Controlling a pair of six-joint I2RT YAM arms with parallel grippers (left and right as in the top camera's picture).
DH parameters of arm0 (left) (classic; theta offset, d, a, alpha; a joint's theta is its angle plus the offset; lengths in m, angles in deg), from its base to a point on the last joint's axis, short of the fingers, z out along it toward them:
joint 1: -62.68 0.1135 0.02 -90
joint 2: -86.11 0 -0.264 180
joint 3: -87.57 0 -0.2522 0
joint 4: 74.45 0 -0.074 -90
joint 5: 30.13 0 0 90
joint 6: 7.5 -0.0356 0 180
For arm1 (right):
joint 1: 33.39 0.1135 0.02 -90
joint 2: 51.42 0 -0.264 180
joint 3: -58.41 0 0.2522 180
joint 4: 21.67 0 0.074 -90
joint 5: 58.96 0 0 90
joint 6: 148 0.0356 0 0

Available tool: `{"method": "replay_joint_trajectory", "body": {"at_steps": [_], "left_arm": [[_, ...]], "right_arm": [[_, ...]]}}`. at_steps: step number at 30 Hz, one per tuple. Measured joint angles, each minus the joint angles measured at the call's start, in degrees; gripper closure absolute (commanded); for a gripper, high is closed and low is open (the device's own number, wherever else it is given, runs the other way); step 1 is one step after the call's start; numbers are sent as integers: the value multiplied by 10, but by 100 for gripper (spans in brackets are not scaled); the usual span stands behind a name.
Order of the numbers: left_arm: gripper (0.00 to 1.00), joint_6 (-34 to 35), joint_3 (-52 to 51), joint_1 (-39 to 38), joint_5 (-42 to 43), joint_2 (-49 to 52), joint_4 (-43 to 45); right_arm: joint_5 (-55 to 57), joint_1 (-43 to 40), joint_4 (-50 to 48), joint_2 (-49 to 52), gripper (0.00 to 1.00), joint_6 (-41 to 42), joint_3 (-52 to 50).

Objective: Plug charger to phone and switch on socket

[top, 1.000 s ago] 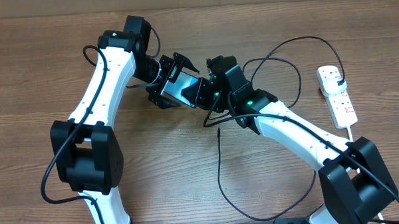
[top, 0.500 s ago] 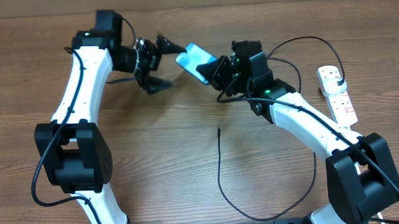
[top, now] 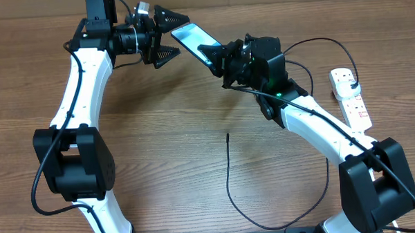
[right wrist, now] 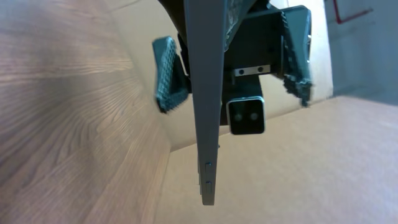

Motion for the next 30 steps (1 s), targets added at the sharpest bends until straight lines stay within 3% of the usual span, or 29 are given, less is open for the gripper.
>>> {"method": "replay_joint_trajectory", "body": {"at_steps": [6,9,15,24,30], "left_arm": [[0,67,0,0,-14,0,66],[6,85,0,-2,-19,0,69],[7,106,0,-6,-21,0,66],[57,118,0,-13,-28,0,66],[76,121,0,-13,-34,0,65]], "right_arm": [[2,5,-12,0,96,67,0],[3,12,-52,0,96,80,0],[9,30,-65,0,96,79,0],[32,48,-73,0,96,79,0],[39,51,-73,0,96,79,0]]}}
